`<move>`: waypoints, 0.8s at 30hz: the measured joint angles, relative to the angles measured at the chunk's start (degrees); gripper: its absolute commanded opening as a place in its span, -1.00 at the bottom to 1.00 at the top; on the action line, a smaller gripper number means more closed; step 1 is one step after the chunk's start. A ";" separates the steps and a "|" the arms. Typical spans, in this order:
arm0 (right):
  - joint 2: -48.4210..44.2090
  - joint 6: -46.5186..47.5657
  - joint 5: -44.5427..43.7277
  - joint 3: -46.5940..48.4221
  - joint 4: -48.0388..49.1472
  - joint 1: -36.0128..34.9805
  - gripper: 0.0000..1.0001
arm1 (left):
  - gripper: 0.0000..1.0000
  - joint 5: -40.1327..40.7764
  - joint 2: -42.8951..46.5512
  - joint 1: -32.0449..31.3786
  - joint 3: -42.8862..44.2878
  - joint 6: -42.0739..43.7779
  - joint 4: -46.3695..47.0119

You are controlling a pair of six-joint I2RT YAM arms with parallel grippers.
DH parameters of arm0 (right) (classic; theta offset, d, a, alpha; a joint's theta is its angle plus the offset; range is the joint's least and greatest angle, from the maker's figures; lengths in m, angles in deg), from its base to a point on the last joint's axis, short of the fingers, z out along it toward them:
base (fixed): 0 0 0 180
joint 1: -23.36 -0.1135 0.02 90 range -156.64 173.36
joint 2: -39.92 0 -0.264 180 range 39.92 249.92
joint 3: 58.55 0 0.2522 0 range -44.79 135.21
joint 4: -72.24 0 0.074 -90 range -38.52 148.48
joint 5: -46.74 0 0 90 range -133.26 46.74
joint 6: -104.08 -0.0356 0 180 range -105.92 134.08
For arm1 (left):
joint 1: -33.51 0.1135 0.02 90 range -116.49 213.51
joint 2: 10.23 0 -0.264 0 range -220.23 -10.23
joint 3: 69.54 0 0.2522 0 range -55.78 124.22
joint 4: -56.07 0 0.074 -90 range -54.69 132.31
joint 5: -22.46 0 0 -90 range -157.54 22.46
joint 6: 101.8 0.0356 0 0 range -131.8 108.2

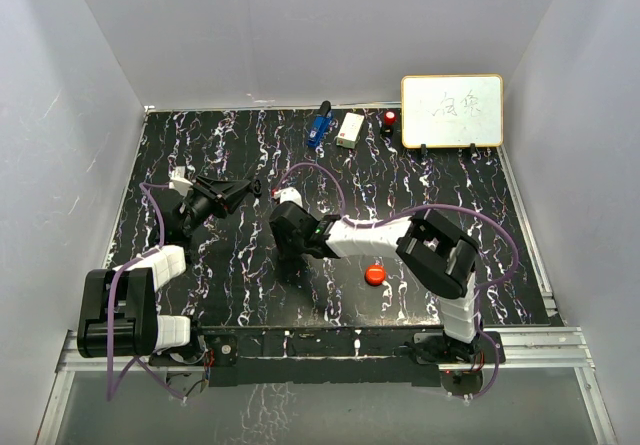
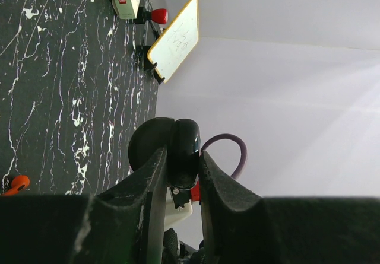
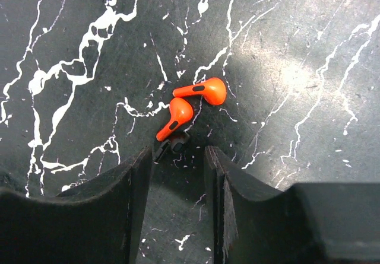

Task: Insert the wireless bluetooth earbuds into the charging case
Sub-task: Pick up the earbud from the center of the board.

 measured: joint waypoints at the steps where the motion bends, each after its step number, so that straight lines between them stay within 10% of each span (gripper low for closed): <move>1: 0.11 -0.07 0.09 0.17 0.02 0.00 -0.24 | -1.00 -0.02 0.00 0.07 0.00 0.00 0.00; 24: 2.36 -0.39 0.39 2.56 -0.02 0.02 -0.36 | -1.00 -0.07 -0.68 0.26 -0.72 -0.17 0.46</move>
